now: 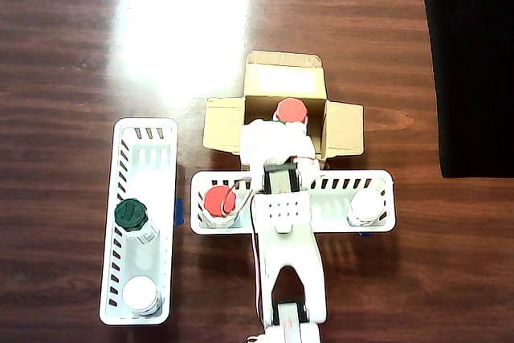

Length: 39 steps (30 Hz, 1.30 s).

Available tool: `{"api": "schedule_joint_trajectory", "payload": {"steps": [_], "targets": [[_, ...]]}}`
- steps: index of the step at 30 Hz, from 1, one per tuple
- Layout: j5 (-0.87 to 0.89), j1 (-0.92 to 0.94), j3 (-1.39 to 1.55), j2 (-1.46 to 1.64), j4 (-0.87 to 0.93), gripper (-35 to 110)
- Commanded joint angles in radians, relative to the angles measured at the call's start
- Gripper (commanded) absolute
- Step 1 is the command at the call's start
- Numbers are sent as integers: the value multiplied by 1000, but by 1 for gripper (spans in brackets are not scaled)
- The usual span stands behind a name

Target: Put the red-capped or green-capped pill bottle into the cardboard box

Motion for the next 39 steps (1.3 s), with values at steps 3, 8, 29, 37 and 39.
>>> {"api": "schedule_joint_trajectory", "payload": {"steps": [3,8,29,37,39], "targets": [[-29,-9,-275,-98,9,2],[-54,-40,-296,-143,3,2],[-9,-40,-290,-235,-87,3],[-6,-21,-290,-255,-123,10],[0,-17,-290,-259,-129,19]]}}
